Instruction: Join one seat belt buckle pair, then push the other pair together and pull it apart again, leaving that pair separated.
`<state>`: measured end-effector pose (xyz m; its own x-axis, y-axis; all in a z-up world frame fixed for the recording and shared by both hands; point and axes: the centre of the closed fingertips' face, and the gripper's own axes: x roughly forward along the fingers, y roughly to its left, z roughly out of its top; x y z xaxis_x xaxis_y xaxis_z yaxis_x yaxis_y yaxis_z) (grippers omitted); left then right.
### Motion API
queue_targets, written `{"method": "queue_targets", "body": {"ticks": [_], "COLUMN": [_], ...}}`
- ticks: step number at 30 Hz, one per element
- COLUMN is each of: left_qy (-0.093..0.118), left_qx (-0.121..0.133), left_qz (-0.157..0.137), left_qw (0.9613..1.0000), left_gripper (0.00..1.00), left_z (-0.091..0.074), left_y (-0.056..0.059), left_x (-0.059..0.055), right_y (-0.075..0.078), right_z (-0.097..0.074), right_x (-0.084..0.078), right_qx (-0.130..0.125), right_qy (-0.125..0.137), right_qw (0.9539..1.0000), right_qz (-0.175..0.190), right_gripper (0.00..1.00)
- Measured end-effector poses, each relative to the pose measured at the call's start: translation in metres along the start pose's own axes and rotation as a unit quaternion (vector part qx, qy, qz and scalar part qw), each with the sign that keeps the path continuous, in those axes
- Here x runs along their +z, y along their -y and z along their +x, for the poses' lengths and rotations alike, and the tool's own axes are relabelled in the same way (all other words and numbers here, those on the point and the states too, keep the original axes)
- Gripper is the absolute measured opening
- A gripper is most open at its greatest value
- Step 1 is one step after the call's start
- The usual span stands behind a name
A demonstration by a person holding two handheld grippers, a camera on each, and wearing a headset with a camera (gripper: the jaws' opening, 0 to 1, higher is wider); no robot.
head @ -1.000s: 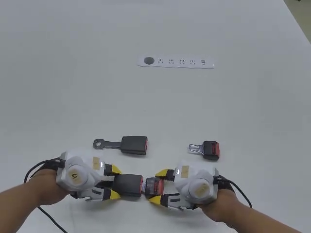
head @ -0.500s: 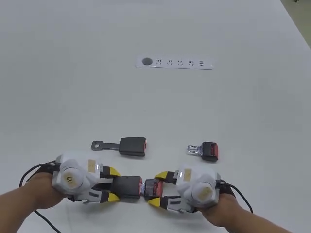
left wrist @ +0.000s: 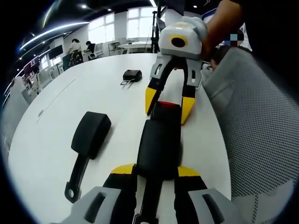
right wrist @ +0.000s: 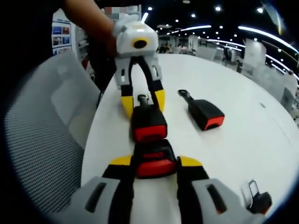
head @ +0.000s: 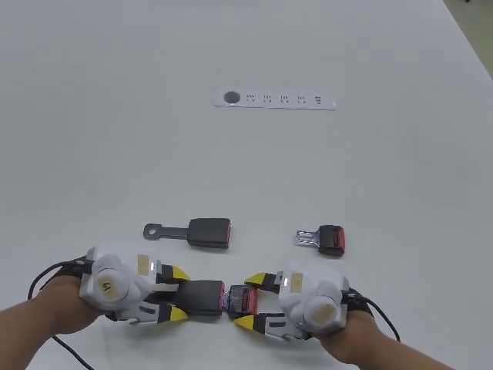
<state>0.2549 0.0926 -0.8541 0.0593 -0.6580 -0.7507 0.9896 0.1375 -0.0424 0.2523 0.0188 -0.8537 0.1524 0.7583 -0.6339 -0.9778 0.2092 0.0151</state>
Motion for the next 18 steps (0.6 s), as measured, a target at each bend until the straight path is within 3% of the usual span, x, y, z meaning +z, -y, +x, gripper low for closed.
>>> {"method": "queue_targets", "body": {"ticks": [6,8,18], "left_qy": [0.004,0.004,0.006], "left_qx": [0.001,0.001,0.002], "left_qz": [-0.002,-0.001,-0.003], "left_qw": [1.0,1.0,1.0], "left_gripper": [0.31,0.31,0.31], "left_z": [0.0002,0.0002,0.0001], "left_y": [0.0008,0.0009,0.0016], "left_x": [0.0015,0.0018,0.0036], "right_y": [-0.0006,-0.0001,-0.0016], "right_z": [-0.0003,-0.0009,-0.0009], "right_x": [-0.0004,-0.0005,-0.0007], "right_qx": [-0.001,0.0,-0.001], "right_qy": [0.004,0.011,0.01], "right_qw": [1.0,0.9997,0.9998], "right_qz": [0.004,0.021,0.016], "right_gripper": [0.34,0.34,0.35]}}
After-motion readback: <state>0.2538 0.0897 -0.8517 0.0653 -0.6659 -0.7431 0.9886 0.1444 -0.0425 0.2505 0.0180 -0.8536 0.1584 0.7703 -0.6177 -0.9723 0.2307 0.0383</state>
